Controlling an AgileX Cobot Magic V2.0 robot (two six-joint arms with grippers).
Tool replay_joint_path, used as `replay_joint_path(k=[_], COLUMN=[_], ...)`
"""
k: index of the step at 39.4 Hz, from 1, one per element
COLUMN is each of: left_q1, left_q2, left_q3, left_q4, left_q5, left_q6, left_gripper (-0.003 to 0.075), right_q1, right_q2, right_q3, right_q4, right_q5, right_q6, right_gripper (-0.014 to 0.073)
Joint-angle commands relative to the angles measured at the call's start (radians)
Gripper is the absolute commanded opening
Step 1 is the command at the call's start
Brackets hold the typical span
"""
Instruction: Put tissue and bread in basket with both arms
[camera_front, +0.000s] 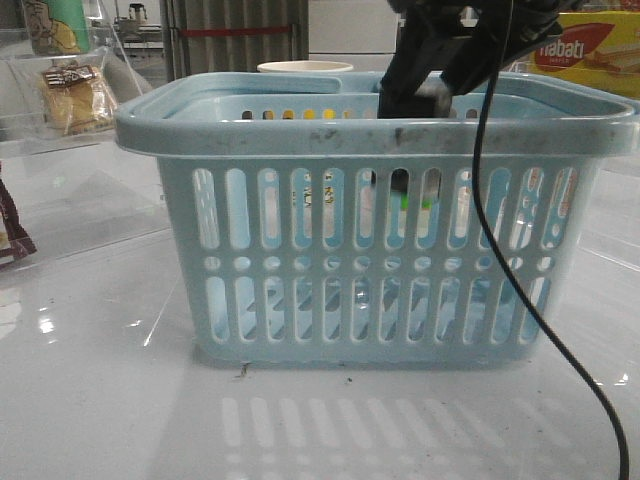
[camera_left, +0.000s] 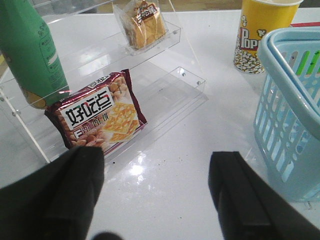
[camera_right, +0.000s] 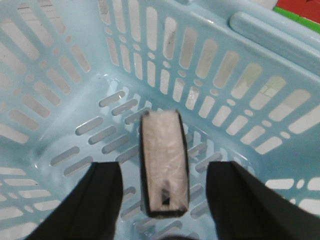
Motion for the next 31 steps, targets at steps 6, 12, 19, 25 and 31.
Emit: replay_joint_path(k=[6,12,19,25,31], left_q1=[-0.003,-0.003,-0.003,-0.003,-0.003], left_q2=[0.012,0.012,0.022,0.117,0.322], left_q3=[-0.03,-0.03,-0.03,-0.03,-0.124], left_q4=[-0.01,-0.01,-0.01,-0.01,-0.01], left_q5=[-0.084,-0.084,-0.116,-0.139,-0.16], left_q6=[-0.01,-0.01,-0.01,-0.01,-0.01], left_gripper=[0.0506,0.0506,0.0507,0.0527,0.0603], right_q1=[0.0,0.0,0.0,0.0,0.0], right_q2=[-0.122,-0.295,-0.511,-0.668,-0.718], right_q3=[-0.015,0.091,0.262,0.378,0.394], right_q4=[0.0,-0.018,-0.03,-0.03,-0.03], right_q5=[-0.063,-0.063,-0.06,-0.031,0.075], right_q6=[-0.014,-0.05,-0.051,-0.051,-0.051], right_gripper=[0.0551,0.0551,0.0551,0.0551,0.0551])
